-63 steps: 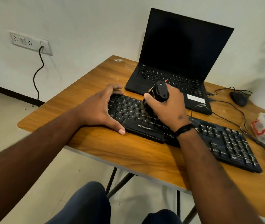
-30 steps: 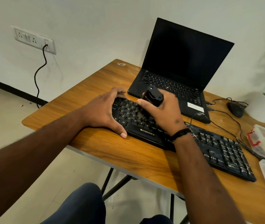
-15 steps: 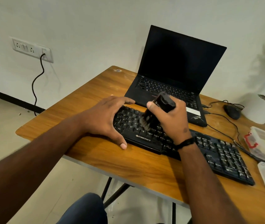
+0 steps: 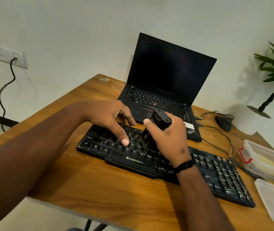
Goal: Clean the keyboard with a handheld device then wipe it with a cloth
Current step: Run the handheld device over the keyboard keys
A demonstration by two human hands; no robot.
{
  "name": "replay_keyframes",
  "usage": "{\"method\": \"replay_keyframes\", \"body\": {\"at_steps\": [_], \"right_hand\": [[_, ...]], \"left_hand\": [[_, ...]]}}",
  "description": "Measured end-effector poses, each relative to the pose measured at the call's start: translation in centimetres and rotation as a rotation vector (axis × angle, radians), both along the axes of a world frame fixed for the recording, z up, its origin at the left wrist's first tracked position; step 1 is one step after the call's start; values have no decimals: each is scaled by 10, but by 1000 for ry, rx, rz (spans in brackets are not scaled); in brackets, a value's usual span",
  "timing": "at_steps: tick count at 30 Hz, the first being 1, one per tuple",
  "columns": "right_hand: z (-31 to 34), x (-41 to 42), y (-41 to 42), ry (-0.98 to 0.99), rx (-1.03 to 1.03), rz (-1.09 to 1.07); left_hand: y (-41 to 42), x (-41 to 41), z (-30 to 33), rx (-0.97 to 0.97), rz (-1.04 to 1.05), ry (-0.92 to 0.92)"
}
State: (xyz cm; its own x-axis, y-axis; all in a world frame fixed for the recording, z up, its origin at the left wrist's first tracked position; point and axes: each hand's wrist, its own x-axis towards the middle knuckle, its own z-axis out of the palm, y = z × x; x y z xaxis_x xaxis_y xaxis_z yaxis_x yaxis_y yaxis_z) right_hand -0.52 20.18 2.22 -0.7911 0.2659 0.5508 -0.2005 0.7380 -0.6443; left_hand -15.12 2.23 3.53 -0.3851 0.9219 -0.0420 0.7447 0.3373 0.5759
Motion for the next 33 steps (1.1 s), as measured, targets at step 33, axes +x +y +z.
{"method": "replay_keyframes", "body": {"at_steps": [33], "right_hand": [[14, 12, -6, -177, -20, 75]], "left_hand": [[4, 36, 3, -420, -119, 239]]}}
